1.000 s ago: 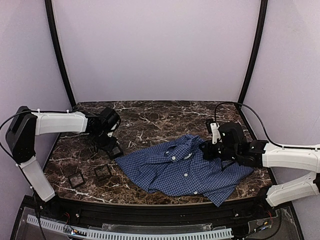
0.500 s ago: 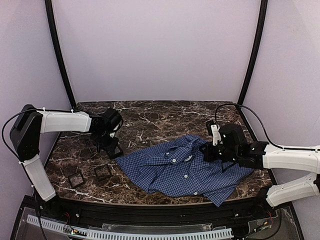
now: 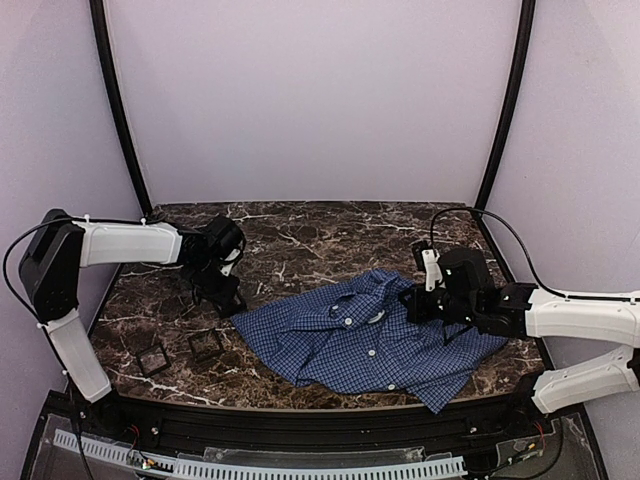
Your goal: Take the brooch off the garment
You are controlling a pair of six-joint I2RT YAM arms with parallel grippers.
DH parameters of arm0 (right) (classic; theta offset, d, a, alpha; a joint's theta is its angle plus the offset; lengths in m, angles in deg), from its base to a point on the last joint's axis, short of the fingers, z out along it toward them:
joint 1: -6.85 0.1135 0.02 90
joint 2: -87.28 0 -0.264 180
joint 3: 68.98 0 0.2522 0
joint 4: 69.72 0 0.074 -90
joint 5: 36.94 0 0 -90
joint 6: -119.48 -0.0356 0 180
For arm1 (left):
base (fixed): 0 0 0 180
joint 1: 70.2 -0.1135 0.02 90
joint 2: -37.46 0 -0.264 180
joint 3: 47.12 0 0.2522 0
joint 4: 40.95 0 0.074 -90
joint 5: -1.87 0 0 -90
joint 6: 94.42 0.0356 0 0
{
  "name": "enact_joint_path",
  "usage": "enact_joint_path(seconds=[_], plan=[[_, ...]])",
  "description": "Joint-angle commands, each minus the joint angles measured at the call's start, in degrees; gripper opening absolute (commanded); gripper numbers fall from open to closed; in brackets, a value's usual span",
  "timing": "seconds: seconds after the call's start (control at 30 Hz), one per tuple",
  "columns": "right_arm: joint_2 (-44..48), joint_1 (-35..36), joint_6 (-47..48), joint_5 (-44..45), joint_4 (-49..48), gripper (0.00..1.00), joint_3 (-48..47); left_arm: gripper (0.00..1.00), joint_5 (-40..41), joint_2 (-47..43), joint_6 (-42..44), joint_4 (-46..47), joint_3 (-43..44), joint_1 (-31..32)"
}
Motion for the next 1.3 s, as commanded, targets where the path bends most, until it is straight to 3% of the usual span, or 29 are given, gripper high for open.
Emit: enact_joint_path(seconds=[0.0, 0.23, 0.37, 0.57, 0.67, 0.87, 1.0, 1.27], plan=[[0.4, -0.3, -0.5, -0.4, -1.0, 0.0, 0.9, 0.46, -6.0, -4.3, -0.5, 1.5, 1.0, -0.2], [0.7, -0.3, -0.4, -1.0, -1.1, 0.0, 0.9, 0.54, -8.9, -6.7, -1.4, 1.5, 0.8, -0.2], [1.8, -0.4, 0.6, -3.0, -2.4, 0.0, 1.3, 0.69, -11.0, -8.9, -0.8, 2.5, 0.8, -0.2], [4.2, -0.3, 3.8, -13.8, -6.5, 0.0, 1.5, 0.9, -26.8, -13.4, 3.6, 7.0, 1.6, 0.8], [4.3, -0.3, 2.9, -16.5, -6.3, 0.0, 0.1, 0.94, -30.4, -14.9, 7.0, 7.3, 4.5, 4.0], [3.0, -0.2, -0.6, -17.9, -6.5, 0.0, -2.7, 0.98, -29.2, -13.6, 8.2, 7.5, 9.9, 13.8], [1.8, -0.2, -1.9, -17.0, -6.0, 0.0, -4.1, 0.99, -29.0, -12.4, 5.3, 12.9, 9.4, 18.7], [0.2, 0.4, -3.3, -17.0, -6.2, 0.0, -5.8, 0.99, -20.4, -7.8, 1.5, 19.7, 8.0, 23.9]])
